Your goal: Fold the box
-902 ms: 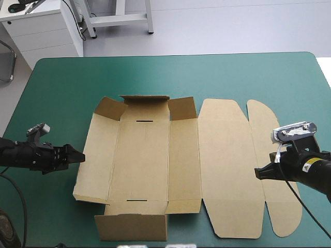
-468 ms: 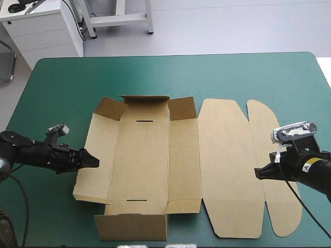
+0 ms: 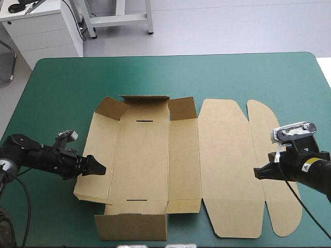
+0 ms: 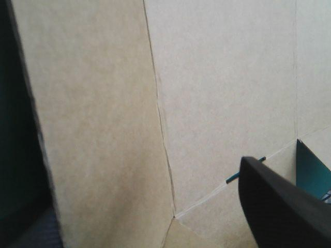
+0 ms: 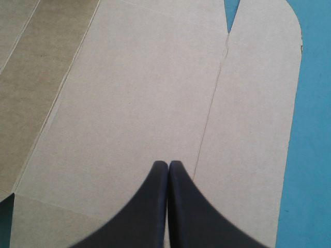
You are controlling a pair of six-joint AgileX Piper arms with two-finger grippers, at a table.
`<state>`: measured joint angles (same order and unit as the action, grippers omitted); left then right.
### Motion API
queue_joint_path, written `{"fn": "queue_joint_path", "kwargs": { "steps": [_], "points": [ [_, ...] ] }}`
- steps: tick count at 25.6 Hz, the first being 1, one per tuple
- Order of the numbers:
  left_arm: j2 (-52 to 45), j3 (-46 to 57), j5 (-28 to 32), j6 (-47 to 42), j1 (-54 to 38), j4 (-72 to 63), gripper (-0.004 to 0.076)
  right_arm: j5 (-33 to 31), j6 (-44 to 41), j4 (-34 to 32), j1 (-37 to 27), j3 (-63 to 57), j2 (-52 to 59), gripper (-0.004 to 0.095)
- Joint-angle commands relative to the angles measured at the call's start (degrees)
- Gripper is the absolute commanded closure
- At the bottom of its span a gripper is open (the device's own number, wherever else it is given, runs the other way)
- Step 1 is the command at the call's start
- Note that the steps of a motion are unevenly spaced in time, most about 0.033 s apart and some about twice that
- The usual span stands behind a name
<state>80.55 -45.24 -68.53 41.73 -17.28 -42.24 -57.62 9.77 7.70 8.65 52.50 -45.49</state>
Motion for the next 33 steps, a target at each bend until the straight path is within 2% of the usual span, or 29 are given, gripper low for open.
{"fn": "queue_joint_path", "kwargs": {
  "steps": [1, 9, 11, 16, 17, 22, 24, 26, 33],
  "points": [
    [-1.58, 0.69, -1.65, -0.07, 0.33, -2.59, 0.0176, 3.0, 0.57, 1.03, -0.37, 1.36, 0.22, 0.0928],
    [-1.58, 1.52, -0.24, -0.65, 0.33, -3.0, 0.0182, 2.9, 0.57, 1.56, -0.37, 1.36, 0.22, 0.0928],
    [-1.58, 1.52, -0.11, -1.63, 0.33, -3.0, 0.028, 2.67, 0.57, 1.56, -0.37, 1.36, 0.22, 0.0928],
    [-1.58, 1.52, 1.16, -1.91, 0.33, -3.0, 0.0705, 1.94, 0.57, 1.56, -0.37, 1.36, 0.22, 0.0928],
    [-1.58, 1.52, 1.73, -2.32, 0.33, -3.0, 0.073, 1.94, 0.57, 1.56, -0.37, 1.36, 0.22, 0.0928],
    [-1.58, 1.52, 2.11, -2.37, 0.33, -2.49, 0.0731, 1.94, 0.57, 1.56, -0.37, 1.36, 0.22, 0.0928],
    [-1.58, 1.52, 2.11, 0.47, 0.33, -1.82, 0.0731, 1.94, 0.57, 1.56, -0.37, 1.36, 0.22, 0.0928],
    [-1.58, 1.52, 3.89, 3.29, 0.33, -1.95, 0.0731, 1.94, 0.57, 1.56, -0.37, 1.36, 0.22, 0.0928],
    [-1.58, 1.16, 7.04, 3.12, 0.33, -3.3, 0.0731, 3.45, 0.57, 1.43, -0.37, 1.36, 0.22, 0.0928]
  ]
}}
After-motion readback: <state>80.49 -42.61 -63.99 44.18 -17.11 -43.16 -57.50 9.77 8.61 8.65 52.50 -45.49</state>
